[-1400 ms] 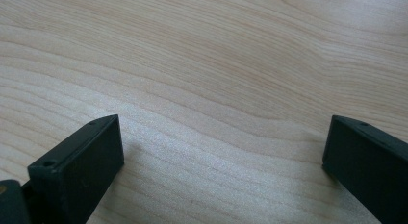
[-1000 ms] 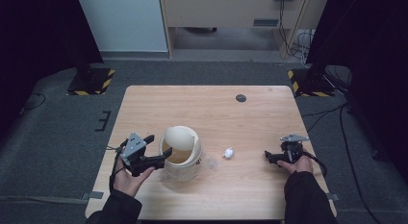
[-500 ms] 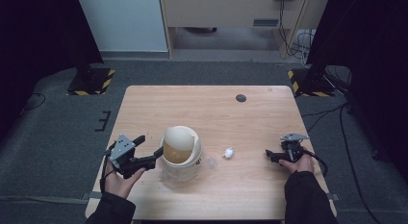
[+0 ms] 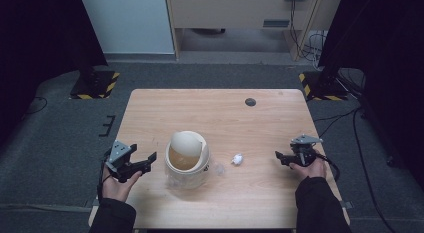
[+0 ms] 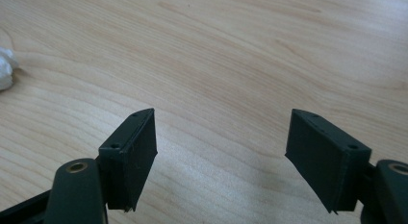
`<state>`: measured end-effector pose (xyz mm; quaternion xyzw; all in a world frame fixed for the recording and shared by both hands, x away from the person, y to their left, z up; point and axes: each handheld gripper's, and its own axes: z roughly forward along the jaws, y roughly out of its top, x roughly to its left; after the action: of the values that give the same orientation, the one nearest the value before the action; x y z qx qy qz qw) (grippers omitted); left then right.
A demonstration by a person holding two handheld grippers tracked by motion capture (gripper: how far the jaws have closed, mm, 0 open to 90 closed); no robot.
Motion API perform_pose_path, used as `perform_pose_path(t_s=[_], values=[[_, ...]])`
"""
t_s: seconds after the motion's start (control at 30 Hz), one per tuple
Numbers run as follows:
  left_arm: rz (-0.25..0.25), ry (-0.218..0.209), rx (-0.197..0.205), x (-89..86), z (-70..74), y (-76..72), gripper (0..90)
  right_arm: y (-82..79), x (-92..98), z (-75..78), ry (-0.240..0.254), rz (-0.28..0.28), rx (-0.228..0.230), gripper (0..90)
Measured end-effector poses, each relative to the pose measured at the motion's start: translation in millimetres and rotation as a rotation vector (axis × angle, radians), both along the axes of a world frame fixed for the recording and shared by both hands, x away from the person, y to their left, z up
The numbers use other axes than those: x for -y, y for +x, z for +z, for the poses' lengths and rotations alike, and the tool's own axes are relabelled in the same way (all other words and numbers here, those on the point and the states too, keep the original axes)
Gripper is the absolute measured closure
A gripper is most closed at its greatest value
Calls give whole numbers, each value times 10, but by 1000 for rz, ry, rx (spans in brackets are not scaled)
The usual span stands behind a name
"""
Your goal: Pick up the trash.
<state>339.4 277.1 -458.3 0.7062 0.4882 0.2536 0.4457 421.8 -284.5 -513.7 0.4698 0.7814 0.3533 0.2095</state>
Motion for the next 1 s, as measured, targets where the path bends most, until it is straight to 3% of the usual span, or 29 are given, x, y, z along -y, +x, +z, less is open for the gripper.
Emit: perform_pose_path(t_s=[0.1, 0.13, 0.17, 0.2, 0.23, 0.3, 0.33, 0.37, 0.47, 0.5, 0.53, 0.77, 1.0], values=[[-2, 56, -77, -19, -154, 79, 168, -2, -14, 44, 14, -2, 16, 259], [-2, 56, -77, -19, -154, 79, 168, -4, -21, 59, 16, -2, 20, 257], [-4, 83, -113, -24, -211, 115, 168, -6, -27, 68, 19, -2, 24, 255], [-4, 83, -113, -24, -211, 115, 168, -10, -35, 83, 21, -4, 28, 255], [-8, 95, -155, -23, -287, 163, 167, -12, -43, 102, 23, -2, 33, 255], [-10, 105, -191, -21, -348, 203, 163, -13, -55, 127, 25, 3, 46, 255], [-10, 105, -191, -21, -348, 203, 160, -13, -55, 127, 25, 3, 46, 255], [-5, 117, -234, -30, -420, 245, 158, -15, -73, 166, 30, 7, 54, 257], [-2, 138, -291, -46, -512, 280, 155, -16, -99, 221, 43, 13, 74, 264], [-2, 138, -291, -46, -512, 280, 152, -16, -99, 221, 43, 13, 74, 264], [3, 156, -323, -53, -563, 307, 149, -18, -121, 258, 55, 17, 85, 268], [-9, 183, -359, -37, -634, 376, 147, -22, -195, 407, 63, 40, 144, 282], [-21, 181, -351, -18, -659, 376, 91, -19, -249, 530, 68, 59, 173, 279]])
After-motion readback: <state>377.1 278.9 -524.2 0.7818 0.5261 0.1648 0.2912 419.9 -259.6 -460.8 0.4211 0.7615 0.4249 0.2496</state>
